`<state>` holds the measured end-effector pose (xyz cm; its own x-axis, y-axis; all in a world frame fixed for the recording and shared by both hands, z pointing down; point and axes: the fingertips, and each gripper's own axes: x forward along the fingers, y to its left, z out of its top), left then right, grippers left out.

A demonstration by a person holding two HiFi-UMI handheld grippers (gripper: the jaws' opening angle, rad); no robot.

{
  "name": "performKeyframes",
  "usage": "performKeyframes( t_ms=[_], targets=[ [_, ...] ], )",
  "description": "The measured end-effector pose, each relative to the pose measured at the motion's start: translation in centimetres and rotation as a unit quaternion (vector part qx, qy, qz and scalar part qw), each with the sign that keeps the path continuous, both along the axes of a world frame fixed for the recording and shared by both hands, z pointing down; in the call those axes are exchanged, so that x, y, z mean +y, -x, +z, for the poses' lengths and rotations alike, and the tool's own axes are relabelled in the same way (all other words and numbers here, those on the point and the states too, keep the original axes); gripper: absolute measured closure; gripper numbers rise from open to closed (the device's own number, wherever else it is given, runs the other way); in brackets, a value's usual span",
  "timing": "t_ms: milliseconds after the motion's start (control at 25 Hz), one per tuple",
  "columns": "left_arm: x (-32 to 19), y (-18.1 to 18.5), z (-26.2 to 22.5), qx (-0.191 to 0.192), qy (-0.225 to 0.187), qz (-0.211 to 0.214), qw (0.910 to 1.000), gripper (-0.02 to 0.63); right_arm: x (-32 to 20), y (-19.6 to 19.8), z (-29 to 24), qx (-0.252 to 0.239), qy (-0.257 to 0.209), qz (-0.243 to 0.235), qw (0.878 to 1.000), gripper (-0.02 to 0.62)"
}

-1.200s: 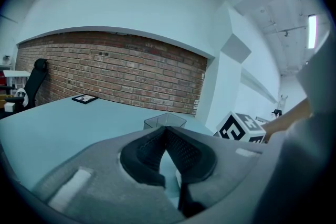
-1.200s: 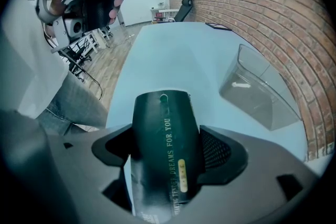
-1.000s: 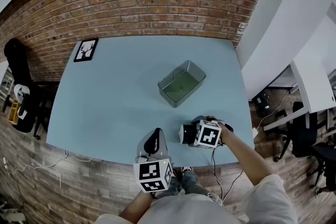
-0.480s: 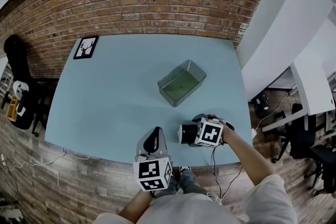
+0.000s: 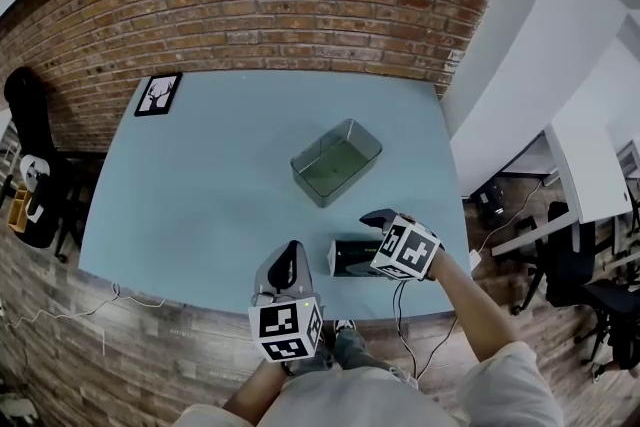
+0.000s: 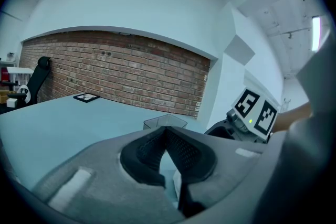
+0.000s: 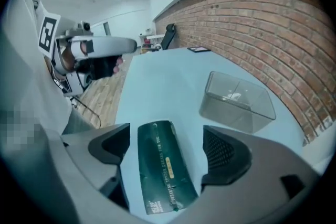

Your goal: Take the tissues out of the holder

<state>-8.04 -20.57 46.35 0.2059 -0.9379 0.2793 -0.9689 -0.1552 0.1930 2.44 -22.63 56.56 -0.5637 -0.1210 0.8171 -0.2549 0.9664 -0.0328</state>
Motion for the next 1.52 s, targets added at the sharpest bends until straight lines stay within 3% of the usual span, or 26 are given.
performKeyframes(
  t_ms=[160,440,480,560,840,920,1080,1360,1520],
  targets=[
    [-0.1,-0.4,-0.5,0.000,-0.007,0.000,1.0000,0.598,-0.8,-0.4,-4.0,-0.058,-0.036,0.044,0.997,0.163],
    [-0.2,-1.7,-1.2,-0.002,-0.016,0.009,0.9998,0.598,-1.3,-2.4,-9.9,-0.113,-0.115,0.100,0.982,0.169],
    [-0.3,-2.0,-1.3,-0.002,-0.017,0.011,0.9998,0.598,-1.6,-2.9,-10.7,-0.120,-0.131,0.113,0.978,0.188],
    [-0.4,-2.5,-1.5,-0.003,-0.019,0.015,0.9997,0.598,-1.9,-3.9,-11.8,-0.136,-0.159,0.143,0.967,0.303],
    [-0.8,-4.2,-2.3,-0.008,-0.025,0.028,0.9993,0.598,-2.0,-7.4,-12.6,-0.189,-0.169,0.228,0.940,0.344],
    [-0.9,-4.6,-2.4,-0.011,-0.026,0.032,0.9991,0.598,-2.1,-8.4,-13.0,-0.202,-0.187,0.255,0.927,0.373],
    [-1.2,-5.4,-2.7,-0.017,-0.029,0.040,0.9986,0.598,-2.3,-10.6,-13.6,-0.219,-0.245,0.319,0.889,0.559],
    [-1.7,-6.8,-2.7,-0.026,-0.033,0.050,0.9979,0.598,-1.0,-11.4,-12.3,-0.241,-0.240,0.372,0.863,0.591],
    [-1.6,-7.2,-2.2,-0.026,-0.028,0.052,0.9979,0.598,-0.3,-11.7,-10.9,-0.263,-0.213,0.410,0.847,0.591]
  ],
)
